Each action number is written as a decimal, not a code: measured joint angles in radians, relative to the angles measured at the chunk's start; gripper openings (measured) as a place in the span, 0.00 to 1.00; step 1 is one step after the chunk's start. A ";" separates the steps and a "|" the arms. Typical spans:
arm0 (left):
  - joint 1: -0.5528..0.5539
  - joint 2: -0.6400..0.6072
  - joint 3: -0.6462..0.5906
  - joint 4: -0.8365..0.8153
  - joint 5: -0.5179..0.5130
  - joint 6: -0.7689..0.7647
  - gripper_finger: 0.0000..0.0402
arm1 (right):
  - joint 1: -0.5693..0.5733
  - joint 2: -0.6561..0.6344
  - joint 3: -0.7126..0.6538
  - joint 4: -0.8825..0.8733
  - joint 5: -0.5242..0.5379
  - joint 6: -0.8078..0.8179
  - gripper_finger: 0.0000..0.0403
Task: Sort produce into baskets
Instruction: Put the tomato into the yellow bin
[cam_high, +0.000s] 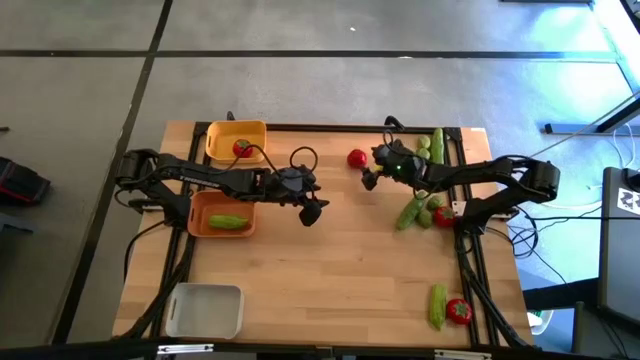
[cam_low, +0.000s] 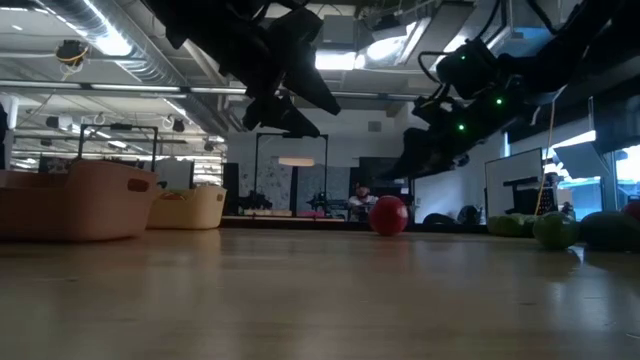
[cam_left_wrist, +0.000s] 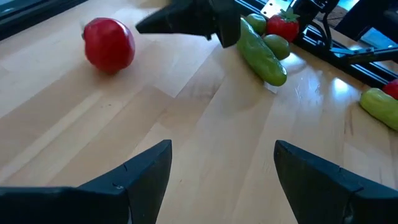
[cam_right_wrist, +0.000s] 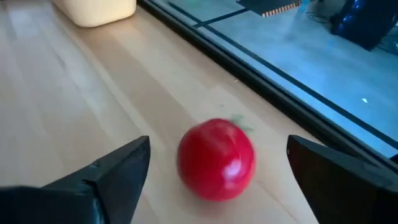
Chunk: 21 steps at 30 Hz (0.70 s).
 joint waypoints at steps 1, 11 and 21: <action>0.000 0.000 0.000 0.000 0.000 0.000 0.69 | 0.000 0.000 0.002 -0.001 0.002 0.000 0.92; 0.000 0.000 0.000 0.000 0.000 0.015 0.69 | -0.001 0.000 0.006 -0.005 -0.023 0.001 0.93; -0.001 0.000 0.000 0.000 -0.001 0.016 0.69 | -0.008 0.000 0.006 0.001 0.009 -0.052 0.98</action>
